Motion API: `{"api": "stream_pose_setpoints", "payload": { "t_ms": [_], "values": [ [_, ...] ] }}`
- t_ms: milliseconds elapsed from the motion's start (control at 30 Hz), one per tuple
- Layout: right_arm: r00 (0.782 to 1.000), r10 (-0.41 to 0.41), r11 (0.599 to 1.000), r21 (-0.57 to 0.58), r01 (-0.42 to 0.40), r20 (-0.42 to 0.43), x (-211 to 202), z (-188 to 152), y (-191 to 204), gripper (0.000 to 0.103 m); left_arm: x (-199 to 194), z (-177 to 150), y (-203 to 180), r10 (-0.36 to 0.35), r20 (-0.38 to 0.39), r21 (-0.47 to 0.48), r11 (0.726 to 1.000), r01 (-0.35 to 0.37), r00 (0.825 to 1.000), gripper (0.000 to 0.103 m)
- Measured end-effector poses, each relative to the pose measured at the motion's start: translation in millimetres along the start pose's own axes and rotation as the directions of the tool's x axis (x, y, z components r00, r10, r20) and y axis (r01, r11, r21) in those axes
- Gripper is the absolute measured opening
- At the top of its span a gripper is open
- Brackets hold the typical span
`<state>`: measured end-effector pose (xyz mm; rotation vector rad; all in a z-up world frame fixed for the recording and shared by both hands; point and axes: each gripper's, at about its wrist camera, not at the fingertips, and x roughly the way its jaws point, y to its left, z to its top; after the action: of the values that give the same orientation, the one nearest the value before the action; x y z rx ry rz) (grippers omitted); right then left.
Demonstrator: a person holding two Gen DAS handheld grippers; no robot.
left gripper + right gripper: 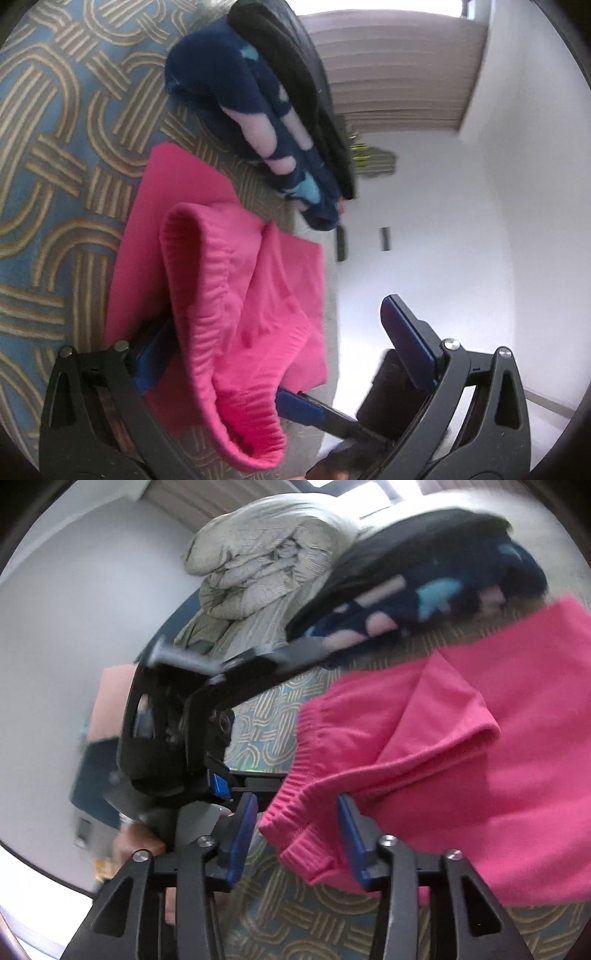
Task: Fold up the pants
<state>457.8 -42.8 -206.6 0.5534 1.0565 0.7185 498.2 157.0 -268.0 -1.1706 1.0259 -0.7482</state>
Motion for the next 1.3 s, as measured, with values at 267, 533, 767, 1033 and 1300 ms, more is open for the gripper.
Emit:
{"api": "stream_pose_setpoints", "payload": {
  "t_ms": [267,533,767,1033,1300],
  "values": [
    [0.994,-0.031,0.958,0.285,0.0,0.107,-60,27,-48,0.057,-16,-13,4,-0.129,0.025,0.124,0.984,0.125,0.991,0.102],
    [0.995,-0.103,0.921,0.377,0.095,-0.001,-16,52,-62,0.025,-27,-18,4,-0.154,0.005,0.14,0.978,0.151,0.988,0.102],
    [0.995,0.011,0.93,0.368,0.027,-0.101,38,90,-32,0.016,-25,-23,-3,-0.097,-0.014,0.194,0.976,0.098,0.995,0.102],
    [0.978,0.202,0.914,0.35,-0.206,0.047,-4,81,-32,0.084,-23,-26,-10,-0.005,-0.006,0.216,0.976,0.006,1.0,0.102],
    [0.969,0.201,0.899,0.366,-0.241,0.146,-98,28,-83,0.084,-11,-20,-18,0.271,0.074,0.235,0.93,-0.281,0.96,0.023]
  ]
}}
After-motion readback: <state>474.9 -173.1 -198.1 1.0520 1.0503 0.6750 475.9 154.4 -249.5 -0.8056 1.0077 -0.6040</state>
